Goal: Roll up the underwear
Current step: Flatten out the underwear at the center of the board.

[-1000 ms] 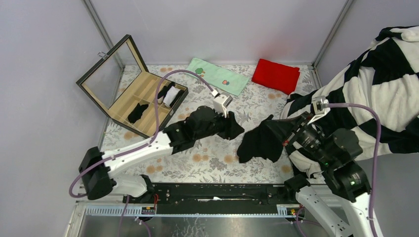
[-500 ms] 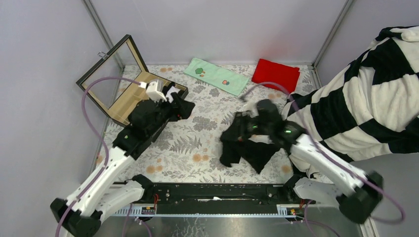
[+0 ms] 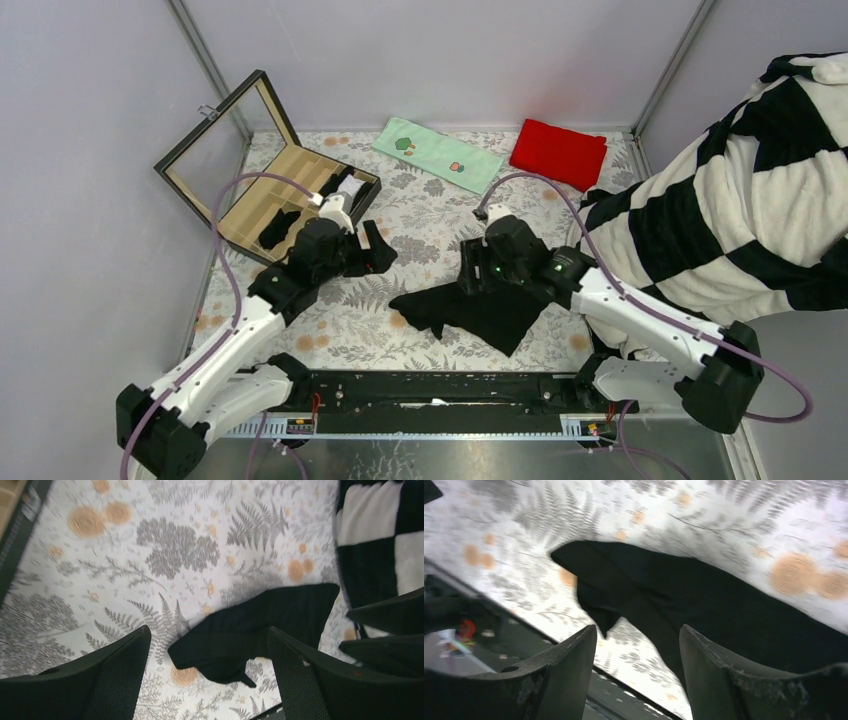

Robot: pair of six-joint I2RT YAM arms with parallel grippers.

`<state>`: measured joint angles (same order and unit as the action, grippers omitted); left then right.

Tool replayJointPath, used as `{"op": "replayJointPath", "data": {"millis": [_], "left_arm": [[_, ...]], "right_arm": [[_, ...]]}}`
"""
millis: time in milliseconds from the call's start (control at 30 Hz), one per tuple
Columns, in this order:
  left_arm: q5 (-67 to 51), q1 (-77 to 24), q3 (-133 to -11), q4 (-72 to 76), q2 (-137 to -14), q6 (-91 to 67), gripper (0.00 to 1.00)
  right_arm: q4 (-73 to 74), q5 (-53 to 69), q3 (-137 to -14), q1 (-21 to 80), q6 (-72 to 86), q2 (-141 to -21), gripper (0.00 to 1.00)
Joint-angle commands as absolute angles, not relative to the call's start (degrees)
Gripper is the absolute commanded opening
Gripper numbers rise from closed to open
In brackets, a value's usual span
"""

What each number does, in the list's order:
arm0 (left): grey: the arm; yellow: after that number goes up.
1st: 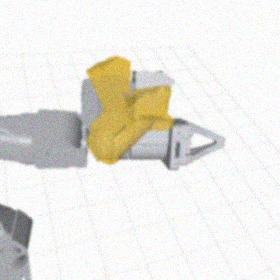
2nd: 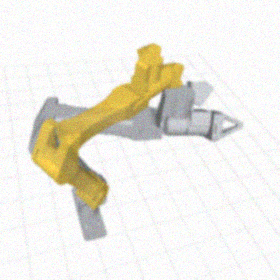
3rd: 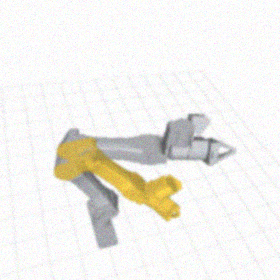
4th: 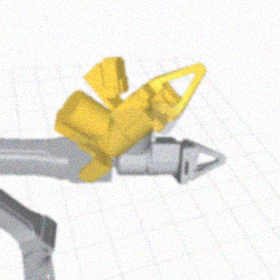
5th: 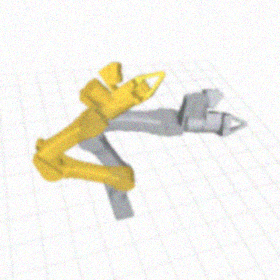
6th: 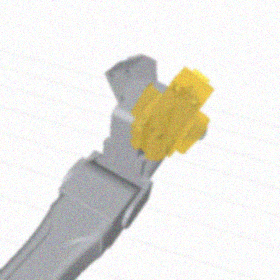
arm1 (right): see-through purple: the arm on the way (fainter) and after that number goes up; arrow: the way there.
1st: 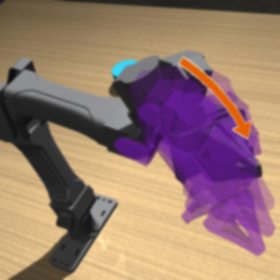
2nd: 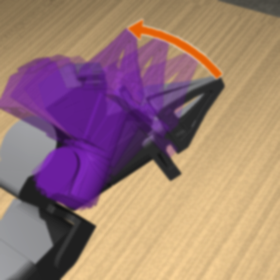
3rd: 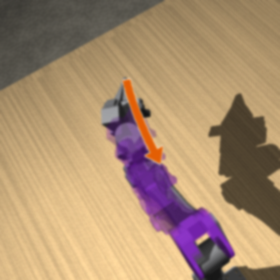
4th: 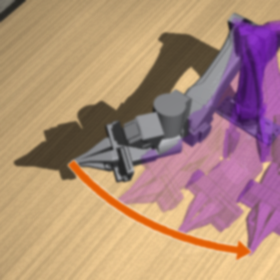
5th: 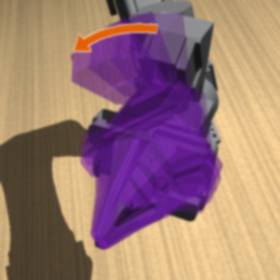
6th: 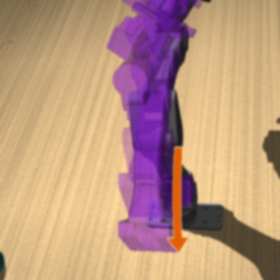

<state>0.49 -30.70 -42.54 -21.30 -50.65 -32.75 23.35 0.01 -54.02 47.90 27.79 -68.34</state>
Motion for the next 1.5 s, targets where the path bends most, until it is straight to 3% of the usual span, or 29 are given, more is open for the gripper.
{"op": "replayJointPath", "data": {"millis": [0, 267, 433, 800, 933, 1067, 1167, 1300, 1400, 1467], "left_arm": [[-4.3, -30.5, -38.7, -19.0, -53.1, -36.1, 0.90], [-4.4, -33.4, -28.2, -11.4, -55.0, -43.0, 0.89], [-4.4, -33.6, -23.5, -7.0, -55.4, -45.9, 0.86], [-7.6, -34.1, -18.7, -1.2, -55.9, -45.7, 0.61], [-8.8, -34.4, -18.0, -0.5, -56.2, -45.4, 0.53], [-9.3, -34.8, -16.8, -0.2, -55.6, -45.1, 0.53], [-9.2, -35.0, -15.8, 1.0, -56.2, -45.0, 0.56], [-9.1, -35.1, -15.3, 3.9, -58.1, -44.7, 0.55], [-8.9, -35.1, -15.8, 6.4, -60.1, -43.7, 0.53], [-8.5, -35.2, -16.6, 7.3, -61.5, -42.8, 0.50]], "right_arm": [[36.3, -12.4, -51.9, 47.8, 17.8, -64.5, 0.69], [19.6, -0.1, -43.0, 51.6, -3.3, -56.5, 0.59], [23.2, -0.4, -43.6, 55.6, -13.2, -63.2, 0.64], [13.9, -1.5, -37.8, 60.8, -9.9, -72.5, 0.65], [14.7, -7.7, -39.2, 62.0, -10.5, -78.6, 0.63], [15.3, -10.9, -39.7, 62.1, -11.1, -82.1, 0.59], [15.5, -12.0, -40.0, 62.0, -11.3, -83.1, 0.49], [15.0, -12.9, -40.1, 62.1, -11.1, -82.8, 0.19], [14.8, -11.6, -40.4, 62.0, -10.6, -81.1, 0.03], [14.9, -10.6, -40.8, 62.1, -10.0, -79.8, 0.00]]}}
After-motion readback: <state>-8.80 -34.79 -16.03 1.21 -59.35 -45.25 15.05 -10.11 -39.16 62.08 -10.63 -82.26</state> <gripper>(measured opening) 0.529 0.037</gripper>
